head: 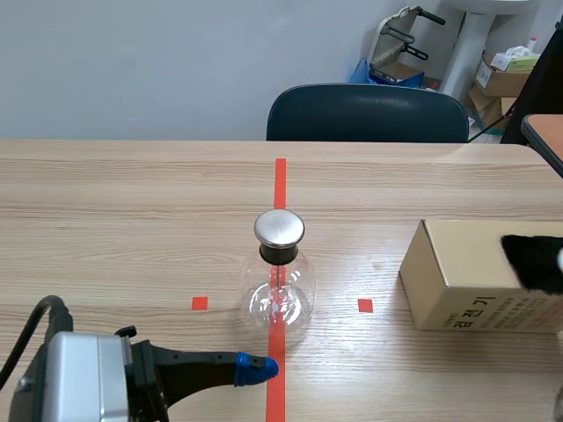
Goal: Do the electroscope experiment
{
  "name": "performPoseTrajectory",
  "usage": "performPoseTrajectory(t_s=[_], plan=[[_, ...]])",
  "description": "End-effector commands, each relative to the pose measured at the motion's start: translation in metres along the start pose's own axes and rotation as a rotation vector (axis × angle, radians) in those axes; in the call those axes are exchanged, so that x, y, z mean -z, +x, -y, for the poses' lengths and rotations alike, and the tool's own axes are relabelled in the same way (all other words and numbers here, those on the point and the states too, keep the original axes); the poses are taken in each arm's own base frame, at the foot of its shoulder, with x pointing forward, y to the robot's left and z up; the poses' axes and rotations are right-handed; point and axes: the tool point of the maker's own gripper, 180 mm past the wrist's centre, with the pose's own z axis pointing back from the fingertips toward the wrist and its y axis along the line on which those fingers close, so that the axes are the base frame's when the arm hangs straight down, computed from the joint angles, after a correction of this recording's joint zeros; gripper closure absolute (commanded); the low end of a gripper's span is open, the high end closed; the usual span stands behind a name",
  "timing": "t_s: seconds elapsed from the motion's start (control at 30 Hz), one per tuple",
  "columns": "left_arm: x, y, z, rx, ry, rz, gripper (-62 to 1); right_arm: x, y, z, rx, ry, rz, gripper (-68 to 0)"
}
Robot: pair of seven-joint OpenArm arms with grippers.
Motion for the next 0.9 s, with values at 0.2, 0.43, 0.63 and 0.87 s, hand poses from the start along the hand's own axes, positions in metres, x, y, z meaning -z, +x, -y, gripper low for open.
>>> performPoseTrajectory(t_s=[0.2, 0.43, 0.63, 0.87], plan=[[0.021, 0.019, -0.034, 0.050, 0.133, 0.067, -30.2, -0.001, -0.033, 0.010, -0.038, -0.044, -0.180, -0.8], [0.018, 0.016, -0.034, 0.053, 0.122, 0.054, -30.2, 0.001, 0.015, 0.008, -0.045, -0.035, 0.082, -0.8], [0.017, 0.015, -0.034, 0.052, 0.122, 0.047, -30.2, -0.001, -0.024, 0.007, -0.043, -0.029, -0.138, -0.8], [0.013, 0.011, -0.031, 0.043, 0.119, 0.032, -30.2, 0.000, 0.002, 0.007, -0.026, -0.040, -0.011, -0.8]])
